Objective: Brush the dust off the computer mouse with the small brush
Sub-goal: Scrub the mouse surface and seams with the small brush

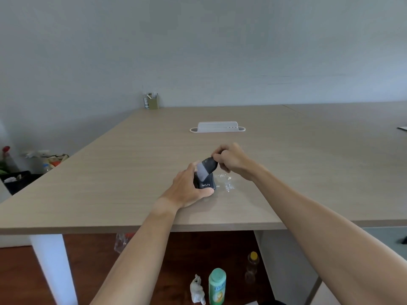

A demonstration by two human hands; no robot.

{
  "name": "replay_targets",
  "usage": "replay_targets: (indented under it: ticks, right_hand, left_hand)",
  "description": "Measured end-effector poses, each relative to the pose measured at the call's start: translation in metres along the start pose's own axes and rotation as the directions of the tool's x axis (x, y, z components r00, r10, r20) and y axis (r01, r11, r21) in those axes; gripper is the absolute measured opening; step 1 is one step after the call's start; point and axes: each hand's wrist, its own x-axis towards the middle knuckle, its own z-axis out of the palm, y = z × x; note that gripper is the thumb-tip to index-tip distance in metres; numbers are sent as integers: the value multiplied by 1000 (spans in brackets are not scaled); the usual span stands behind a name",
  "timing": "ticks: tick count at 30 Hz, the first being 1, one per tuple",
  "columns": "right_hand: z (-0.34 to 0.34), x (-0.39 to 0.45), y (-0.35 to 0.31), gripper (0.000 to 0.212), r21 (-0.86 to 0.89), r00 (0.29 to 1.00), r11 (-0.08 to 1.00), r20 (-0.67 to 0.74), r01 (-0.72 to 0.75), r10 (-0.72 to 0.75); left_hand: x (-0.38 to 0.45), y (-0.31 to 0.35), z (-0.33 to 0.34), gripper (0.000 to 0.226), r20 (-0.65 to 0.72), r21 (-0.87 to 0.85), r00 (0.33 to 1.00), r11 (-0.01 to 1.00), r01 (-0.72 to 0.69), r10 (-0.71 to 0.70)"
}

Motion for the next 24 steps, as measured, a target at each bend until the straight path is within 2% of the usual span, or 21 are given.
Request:
replay_targets:
  ticks: [2,5,7,9,13,16,19,21,24]
  right_hand:
    - [1,-4,5,21,-85,1000,996,21,10,-9]
    - [-2,-4,10,21,-225,990,974,-129,24,-54]
    - [-5,-1,8,22,-218,974,975,-211,34,-81]
    - [-7,0,4,21,-178,968,982,-230,57,-98]
    - [-9,-2,-1,22,-128,991,988,-96,83,-96]
    - [-7,-3,9,22,-163,997,985,-27,63,-68]
    - [-6,-1,17,20,-228,986,973,-146,46,-81]
    - [-7,-1,17,22,-192,967,981,-247,22,-69]
    - [-4,1,9,23,-102,966,995,-258,-11,-16]
  left_hand:
    - [-1,1,0,103,7,-3,1000,1000,8,-8]
    - [1,-3,-1,105,38,-11,999,1000,15,-14]
    - [1,-5,-1,99,49,-12,999,1000,17,-16]
    - [1,-7,1,95,27,12,1000,1000,0,0]
    - [0,-7,7,88,-27,139,998,989,-44,48]
    - [-1,-4,7,89,-26,144,998,988,-61,65]
    - [-5,-2,4,91,-7,118,997,990,-80,81]
    - [-4,-3,4,94,-12,118,996,989,-86,88]
    - [-2,-3,5,97,-39,99,998,994,-51,55]
